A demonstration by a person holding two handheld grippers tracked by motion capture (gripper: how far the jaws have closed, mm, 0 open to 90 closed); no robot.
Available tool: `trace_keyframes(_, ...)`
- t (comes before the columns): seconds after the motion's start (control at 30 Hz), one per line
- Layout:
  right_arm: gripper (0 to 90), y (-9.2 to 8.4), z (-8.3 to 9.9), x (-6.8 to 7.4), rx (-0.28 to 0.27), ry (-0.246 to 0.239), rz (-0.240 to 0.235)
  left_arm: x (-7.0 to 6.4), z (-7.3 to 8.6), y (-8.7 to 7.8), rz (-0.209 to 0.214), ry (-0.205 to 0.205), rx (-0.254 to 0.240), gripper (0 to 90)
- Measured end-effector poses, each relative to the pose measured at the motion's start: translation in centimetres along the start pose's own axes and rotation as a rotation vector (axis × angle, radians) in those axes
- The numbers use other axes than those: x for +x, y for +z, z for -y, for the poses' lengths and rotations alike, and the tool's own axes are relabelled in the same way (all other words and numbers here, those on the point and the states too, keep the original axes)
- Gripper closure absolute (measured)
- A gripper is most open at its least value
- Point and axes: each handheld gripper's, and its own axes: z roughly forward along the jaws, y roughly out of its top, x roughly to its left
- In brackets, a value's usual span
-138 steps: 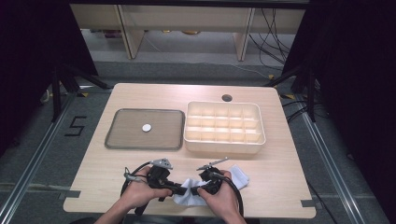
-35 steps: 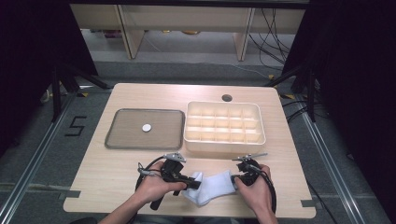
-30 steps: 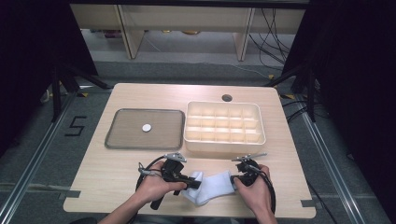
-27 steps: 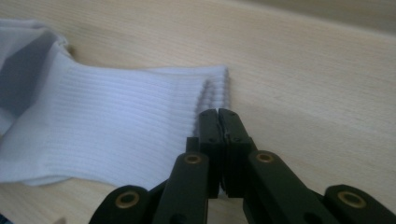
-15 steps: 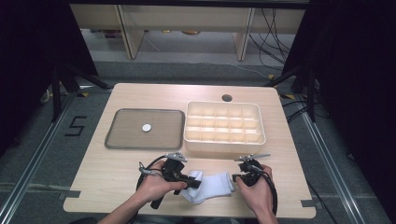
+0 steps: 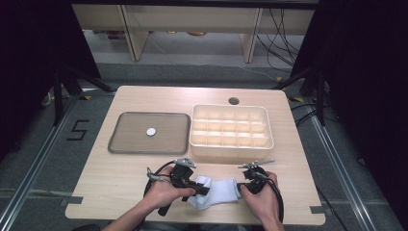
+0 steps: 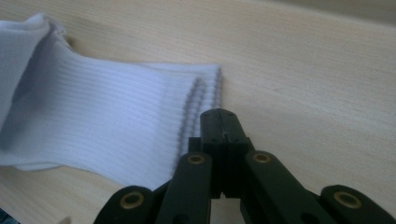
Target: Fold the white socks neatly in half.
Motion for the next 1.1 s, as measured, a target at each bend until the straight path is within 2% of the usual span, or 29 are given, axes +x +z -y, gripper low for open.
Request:
trace_keyframes(0.03,90.0,0.0,-0.1,0.2,0.005,0.023,0.003,0.0,0.0,0.2,0.006,-0.002,-0.015,81.8)
trace_keyframes(0.07,90.0,0.1,0.0,0.2,0.001,0.005,-0.005,0.0,-0.1,0.1,0.009,0.002,0.01,81.8)
trace_keyframes(0.1,90.0,0.1,0.0,0.3,0.004,0.016,-0.001,0.3,-0.2,0.3,0.009,0.037,0.004,81.8)
trace_keyframes(0.13,90.0,0.2,0.1,0.1,-0.006,-0.03,-0.015,0.0,-0.2,0.2,-0.012,0.006,0.027,81.8)
trace_keyframes(0.17,90.0,0.2,0.1,0.3,0.005,-0.008,-0.006,0.0,0.0,0.4,-0.006,0.001,-0.003,81.8)
trace_keyframes(0.2,90.0,0.2,0.1,0.3,0.005,-0.008,-0.006,0.0,0.0,0.4,-0.006,0.001,-0.003,81.8)
trace_keyframes(0.23,90.0,0.3,0.0,0.4,-0.004,-0.006,-0.009,0.0,-0.1,0.4,0.003,0.008,0.017,81.8)
trace_keyframes(0.3,90.0,0.4,0.0,0.4,-0.013,-0.019,-0.01,0.0,-0.1,0.4,-0.001,0.008,0.017,81.7)
trace_keyframes(0.37,90.0,0.3,0.0,0.5,-0.002,-0.011,-0.011,0.0,-0.1,0.4,-0.002,0.014,0.016,81.7)
trace_keyframes(0.4,90.0,0.3,0.0,0.6,0.001,-0.012,-0.015,0.2,-0.3,0.5,0.004,0.041,0.003,81.7)
trace_keyframes(0.43,90.0,0.3,0.0,0.7,0.007,-0.004,-0.002,0.0,-0.2,0.4,-0.008,0.013,0.013,81.7)
trace_keyframes(0.47,90.0,0.3,0.0,0.7,0.003,-0.019,-0.009,0.1,-0.3,0.6,-0.013,0.04,-0.002,81.7)
trace_keyframes(0.5,90.0,0.5,0.0,0.7,-0.009,-0.044,-0.016,0.2,-0.3,0.8,-0.013,0.048,-0.01,81.6)
trace_keyframes(0.53,90.0,0.4,0.0,0.9,0.001,-0.021,-0.015,-0.1,-0.3,0.7,-0.009,0.011,0.013,81.6)
trace_keyframes(0.6,90.0,0.6,0.0,0.9,-0.01,-0.042,-0.018,-0.1,-0.3,0.8,-0.005,0.015,0.021,81.6)
trace_keyframes(0.63,90.0,0.6,0.0,1.0,-0.01,-0.04,-0.019,-0.2,-0.4,0.8,-0.017,0.012,0.021,81.6)
trace_keyframes(0.7,90.0,0.6,0.0,1.1,-0.01,-0.042,-0.019,-0.2,-0.4,1.0,-0.009,0.017,0.012,81.5)
trace_keyframes(0.8,90.0,0.6,0.0,1.2,-0.018,-0.061,-0.028,-0.1,-0.5,1.0,-0.009,0.019,0.029,81.5)
trace_keyframes(1.0,90.0,0.7,0.0,1.5,-0.008,-0.05,-0.031,-0.1,-0.5,1.2,-0.018,0.017,0.029,81.4)
trace_keyframes(1.03,90.0,0.7,0.0,1.5,-0.005,-0.045,-0.025,-0.1,-0.5,1.1,-0.034,0.022,0.046,81.4)
trace_keyframes(1.1,90.0,0.7,0.0,1.7,0.003,-0.045,-0.026,-0.1,-0.5,1.3,-0.03,0.02,0.042,81.3)
